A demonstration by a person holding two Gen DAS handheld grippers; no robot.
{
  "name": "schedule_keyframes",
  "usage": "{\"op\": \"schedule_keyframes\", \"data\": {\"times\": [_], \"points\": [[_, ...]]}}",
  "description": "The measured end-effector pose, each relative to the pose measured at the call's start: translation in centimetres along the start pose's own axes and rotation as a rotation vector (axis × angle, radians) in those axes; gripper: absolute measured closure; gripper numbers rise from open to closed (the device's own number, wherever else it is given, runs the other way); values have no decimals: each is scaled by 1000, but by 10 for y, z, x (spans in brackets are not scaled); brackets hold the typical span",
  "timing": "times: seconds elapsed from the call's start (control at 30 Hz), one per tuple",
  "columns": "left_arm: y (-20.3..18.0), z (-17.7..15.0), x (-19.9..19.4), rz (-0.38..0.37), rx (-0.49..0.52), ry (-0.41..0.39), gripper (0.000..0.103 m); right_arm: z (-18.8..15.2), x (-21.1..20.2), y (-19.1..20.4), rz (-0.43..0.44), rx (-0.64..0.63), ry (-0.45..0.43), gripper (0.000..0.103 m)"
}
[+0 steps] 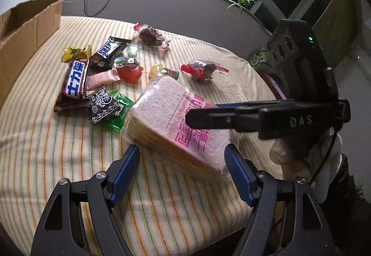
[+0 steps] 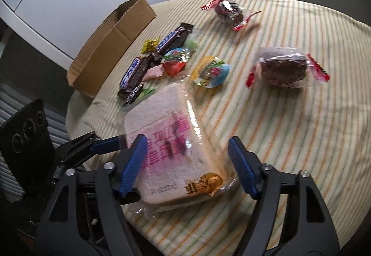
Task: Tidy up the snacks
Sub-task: 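Close the right gripper on the bagged bread loaf and lift it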
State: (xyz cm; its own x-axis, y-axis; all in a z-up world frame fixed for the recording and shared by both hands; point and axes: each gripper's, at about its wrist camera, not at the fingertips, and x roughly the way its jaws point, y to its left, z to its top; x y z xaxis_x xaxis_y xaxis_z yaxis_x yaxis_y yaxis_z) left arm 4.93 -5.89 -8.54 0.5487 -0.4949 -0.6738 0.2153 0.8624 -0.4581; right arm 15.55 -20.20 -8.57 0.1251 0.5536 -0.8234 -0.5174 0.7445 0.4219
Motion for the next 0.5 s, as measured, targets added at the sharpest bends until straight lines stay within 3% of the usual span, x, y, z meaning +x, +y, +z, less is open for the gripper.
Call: {"op": "schedule_keyframes", "data": {"times": [0.37, 0.5], "points": [[-6, 4, -7, 27, 53, -33, 29, -1, -3, 28, -16, -34, 16, 48], [-3, 6, -17, 41, 59, -58, 29, 1, -5, 41, -23, -56, 6, 50]]}}
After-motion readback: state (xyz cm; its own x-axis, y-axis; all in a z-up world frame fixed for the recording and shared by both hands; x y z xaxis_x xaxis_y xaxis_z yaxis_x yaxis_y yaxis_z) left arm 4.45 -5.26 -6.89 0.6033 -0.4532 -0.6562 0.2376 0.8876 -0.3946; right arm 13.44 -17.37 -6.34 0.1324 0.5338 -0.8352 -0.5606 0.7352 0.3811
